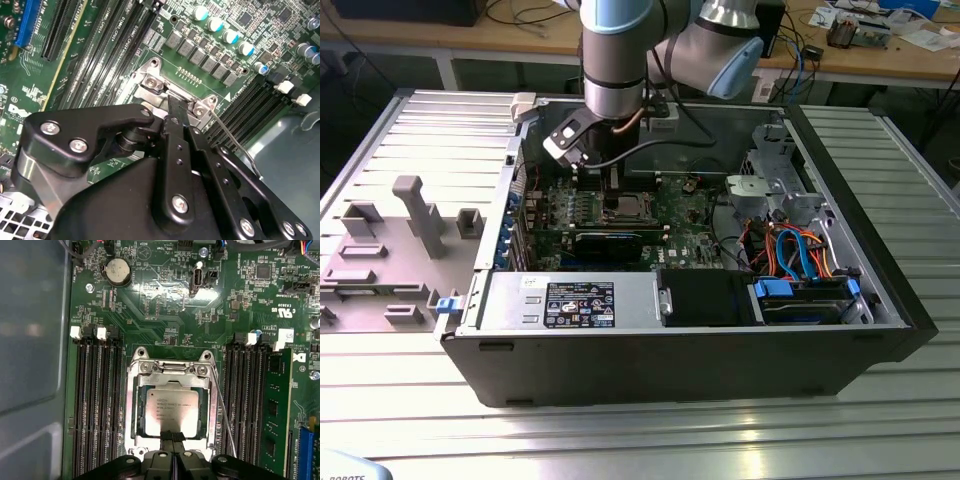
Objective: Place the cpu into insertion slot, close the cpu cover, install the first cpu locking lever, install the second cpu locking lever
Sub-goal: 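Close the cpu cover, then install the first cpu locking lever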
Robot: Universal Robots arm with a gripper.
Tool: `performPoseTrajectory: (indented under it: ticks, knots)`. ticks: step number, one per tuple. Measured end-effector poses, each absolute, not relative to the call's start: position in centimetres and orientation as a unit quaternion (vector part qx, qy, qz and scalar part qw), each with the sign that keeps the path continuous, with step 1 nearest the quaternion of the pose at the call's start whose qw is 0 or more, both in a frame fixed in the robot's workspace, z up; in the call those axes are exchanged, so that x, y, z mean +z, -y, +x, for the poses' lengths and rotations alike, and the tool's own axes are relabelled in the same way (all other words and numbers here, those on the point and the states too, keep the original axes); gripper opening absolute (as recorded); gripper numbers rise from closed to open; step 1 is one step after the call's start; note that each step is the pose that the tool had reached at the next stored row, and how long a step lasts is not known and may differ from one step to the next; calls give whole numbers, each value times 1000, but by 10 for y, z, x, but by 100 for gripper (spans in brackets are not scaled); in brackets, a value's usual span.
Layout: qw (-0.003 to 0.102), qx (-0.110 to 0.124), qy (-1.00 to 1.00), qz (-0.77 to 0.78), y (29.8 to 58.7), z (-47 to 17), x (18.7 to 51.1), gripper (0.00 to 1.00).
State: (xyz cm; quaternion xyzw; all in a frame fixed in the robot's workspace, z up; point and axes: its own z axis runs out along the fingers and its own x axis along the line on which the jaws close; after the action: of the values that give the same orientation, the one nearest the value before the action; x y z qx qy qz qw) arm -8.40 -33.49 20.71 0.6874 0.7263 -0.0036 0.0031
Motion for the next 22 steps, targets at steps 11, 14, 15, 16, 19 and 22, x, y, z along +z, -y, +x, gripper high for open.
performPoseTrajectory:
  ticks: [11, 14, 15, 16, 19, 22]
  knots:
    - [1, -5, -726, 687, 335, -75, 211, 11]
    - [1, -5, -726, 687, 335, -63, 211, 11]
    - [1, -5, -726, 687, 335, -62, 211, 11]
    - [1, -5, -726, 687, 335, -62, 211, 11]
    - [1, -5, -726, 687, 335, -61, 211, 11]
    - [1, -5, -726, 687, 335, -61, 211, 11]
